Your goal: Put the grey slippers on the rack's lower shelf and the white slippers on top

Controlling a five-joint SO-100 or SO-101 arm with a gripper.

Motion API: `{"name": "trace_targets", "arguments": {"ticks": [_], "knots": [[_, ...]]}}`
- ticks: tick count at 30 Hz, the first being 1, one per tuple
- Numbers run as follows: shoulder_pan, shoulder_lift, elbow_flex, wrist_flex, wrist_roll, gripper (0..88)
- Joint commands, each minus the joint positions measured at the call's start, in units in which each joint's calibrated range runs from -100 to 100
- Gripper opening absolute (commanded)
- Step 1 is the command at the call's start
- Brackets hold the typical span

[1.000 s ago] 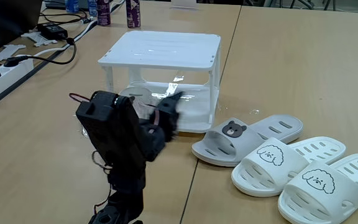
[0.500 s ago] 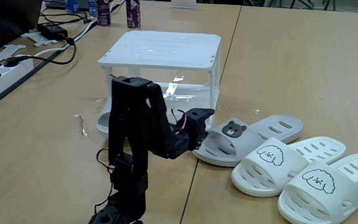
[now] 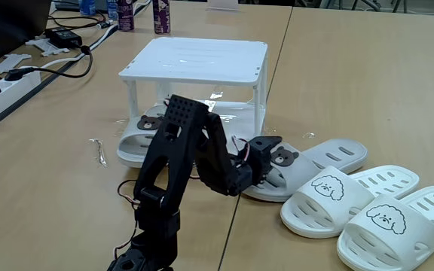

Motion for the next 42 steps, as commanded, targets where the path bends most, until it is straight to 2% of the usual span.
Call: {"name": "trace_targets", "arguments": {"ticks": [1, 4, 7, 11, 17, 19, 27, 36, 40, 42], "knots": [[2.24, 3.39, -11.16, 0.17, 0.37, 24.8], [2.9, 4.57, -13.14, 0.17, 0.37, 21.5], [2.57, 4.74, -13.59, 0.17, 0.37, 0.6], [2.24, 0.11, -12.96, 0.86, 0.37, 0.7], [3.8, -26.05, -6.73, 21.14, 0.37, 0.7], [3.97, -34.22, -0.96, 23.99, 0.37, 0.7], [3.31, -58.7, 33.95, 23.9, 0.37, 0.7], [-1.79, -76.12, 54.16, 23.73, 0.37, 0.7], [-1.87, -81.33, 57.95, 23.55, 0.37, 0.7], [-4.67, -82.26, 57.95, 23.55, 0.37, 0.7]]}}
